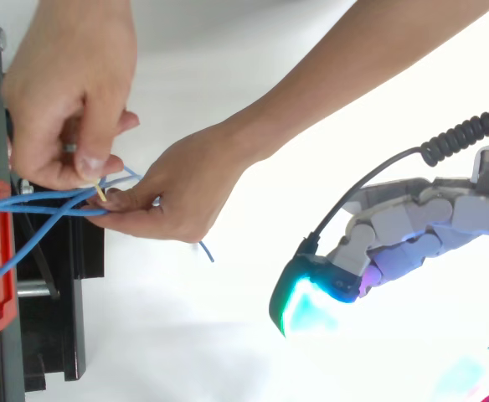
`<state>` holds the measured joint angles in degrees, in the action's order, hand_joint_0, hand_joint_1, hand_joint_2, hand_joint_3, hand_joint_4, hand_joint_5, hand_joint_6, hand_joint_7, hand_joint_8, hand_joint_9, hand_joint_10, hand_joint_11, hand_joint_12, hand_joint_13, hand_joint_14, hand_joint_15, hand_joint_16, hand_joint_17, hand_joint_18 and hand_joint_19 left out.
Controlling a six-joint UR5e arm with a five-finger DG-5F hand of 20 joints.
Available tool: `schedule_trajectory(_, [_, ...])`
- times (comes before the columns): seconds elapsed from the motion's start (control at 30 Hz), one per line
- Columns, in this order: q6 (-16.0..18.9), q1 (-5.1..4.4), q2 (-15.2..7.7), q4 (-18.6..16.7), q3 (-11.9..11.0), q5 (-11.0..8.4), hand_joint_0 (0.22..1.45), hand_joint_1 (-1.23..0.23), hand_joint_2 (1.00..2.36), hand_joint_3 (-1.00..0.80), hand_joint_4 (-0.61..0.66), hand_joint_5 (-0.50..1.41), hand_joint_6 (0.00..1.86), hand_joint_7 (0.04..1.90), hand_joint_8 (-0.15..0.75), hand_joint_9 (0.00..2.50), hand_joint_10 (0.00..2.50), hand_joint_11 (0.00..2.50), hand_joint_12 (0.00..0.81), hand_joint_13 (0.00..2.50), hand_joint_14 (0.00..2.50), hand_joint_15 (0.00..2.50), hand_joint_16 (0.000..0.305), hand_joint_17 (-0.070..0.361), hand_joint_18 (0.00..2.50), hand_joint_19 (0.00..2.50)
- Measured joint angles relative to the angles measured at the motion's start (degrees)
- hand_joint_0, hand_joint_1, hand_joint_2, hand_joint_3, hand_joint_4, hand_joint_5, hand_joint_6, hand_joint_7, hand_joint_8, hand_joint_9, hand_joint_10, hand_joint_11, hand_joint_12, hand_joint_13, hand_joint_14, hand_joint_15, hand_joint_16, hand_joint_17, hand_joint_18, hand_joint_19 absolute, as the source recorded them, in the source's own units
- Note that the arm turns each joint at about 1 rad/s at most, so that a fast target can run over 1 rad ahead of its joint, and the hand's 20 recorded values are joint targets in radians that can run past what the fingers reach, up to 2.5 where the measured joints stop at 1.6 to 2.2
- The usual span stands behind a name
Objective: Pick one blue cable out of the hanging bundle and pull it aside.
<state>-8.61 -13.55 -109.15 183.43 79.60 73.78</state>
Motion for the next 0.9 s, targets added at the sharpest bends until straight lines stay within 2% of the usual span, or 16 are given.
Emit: schedule_trajectory(0.9, [0.0,0.01,0.0,0.0,0.0,-0.04,0.54,-0.59,1.01,-0.42,0.17,-0.18,0.50,0.81,0.243,0.72,0.01,0.18,0.254,0.54,0.01,0.25,0.024,0.055,0.07,0.29])
